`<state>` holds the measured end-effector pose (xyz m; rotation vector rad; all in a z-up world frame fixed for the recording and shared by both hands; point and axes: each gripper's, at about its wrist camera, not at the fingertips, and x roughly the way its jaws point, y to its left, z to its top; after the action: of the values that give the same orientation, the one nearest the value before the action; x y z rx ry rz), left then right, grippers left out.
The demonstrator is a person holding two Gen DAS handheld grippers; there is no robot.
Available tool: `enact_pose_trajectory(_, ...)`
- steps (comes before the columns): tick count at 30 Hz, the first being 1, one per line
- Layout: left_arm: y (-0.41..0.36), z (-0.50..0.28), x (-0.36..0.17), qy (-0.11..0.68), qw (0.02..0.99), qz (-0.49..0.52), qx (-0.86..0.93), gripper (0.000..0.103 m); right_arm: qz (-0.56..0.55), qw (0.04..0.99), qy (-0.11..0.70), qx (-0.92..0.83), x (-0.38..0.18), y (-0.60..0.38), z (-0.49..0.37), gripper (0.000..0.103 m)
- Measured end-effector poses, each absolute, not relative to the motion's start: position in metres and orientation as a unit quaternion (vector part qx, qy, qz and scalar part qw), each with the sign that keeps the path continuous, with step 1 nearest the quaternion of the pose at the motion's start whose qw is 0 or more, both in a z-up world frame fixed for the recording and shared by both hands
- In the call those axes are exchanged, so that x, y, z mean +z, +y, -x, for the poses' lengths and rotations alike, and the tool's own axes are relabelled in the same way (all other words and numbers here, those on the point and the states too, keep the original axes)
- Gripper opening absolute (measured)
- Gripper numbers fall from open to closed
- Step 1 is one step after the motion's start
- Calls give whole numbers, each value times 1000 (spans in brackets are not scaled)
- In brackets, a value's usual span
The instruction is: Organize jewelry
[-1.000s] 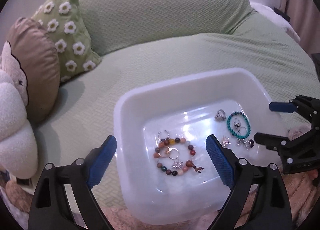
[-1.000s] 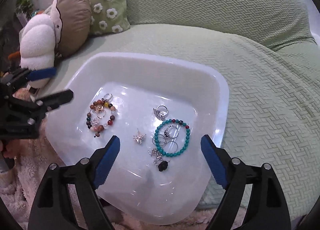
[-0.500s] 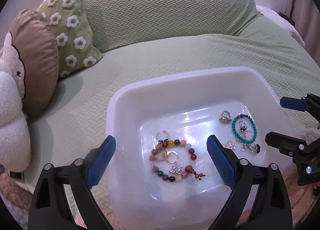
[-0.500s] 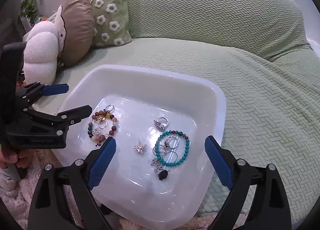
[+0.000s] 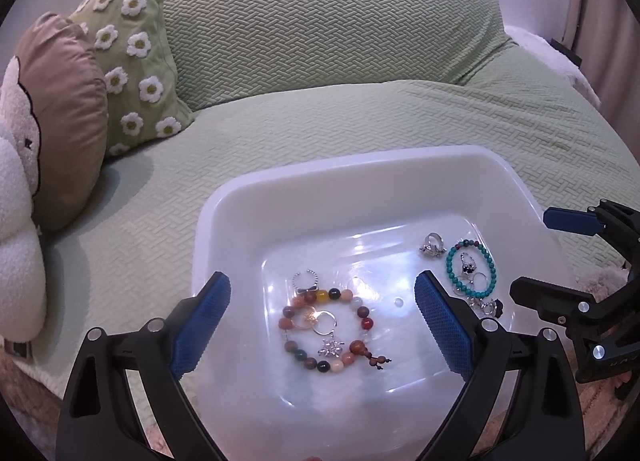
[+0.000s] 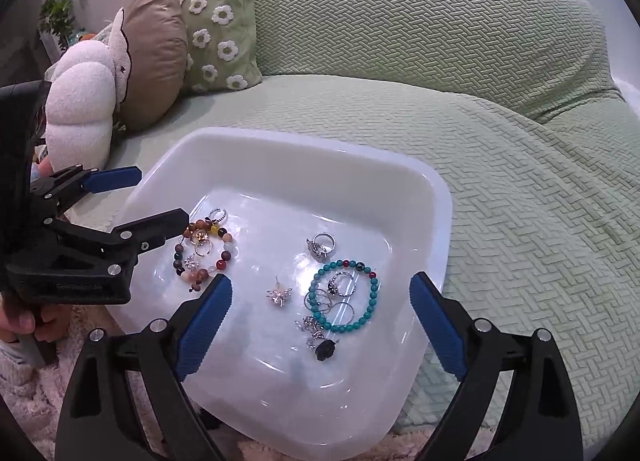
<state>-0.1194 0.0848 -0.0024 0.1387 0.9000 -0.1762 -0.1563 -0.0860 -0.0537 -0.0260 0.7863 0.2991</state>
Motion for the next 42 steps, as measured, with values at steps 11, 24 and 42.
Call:
enact_pose_trajectory(11, 90, 119, -1, 432, 896, -58, -85, 89, 12, 919, 363, 150, -50, -88, 162, 89)
enact_pose_trajectory(24, 90, 122, -1, 429, 897, -69, -80, 89, 13, 922, 358, 148, -50, -87, 166, 89)
enact_pose_trajectory(42, 92, 121, -1, 430, 898, -72, -66, 89, 15, 926, 348, 146, -49, -86, 170, 89)
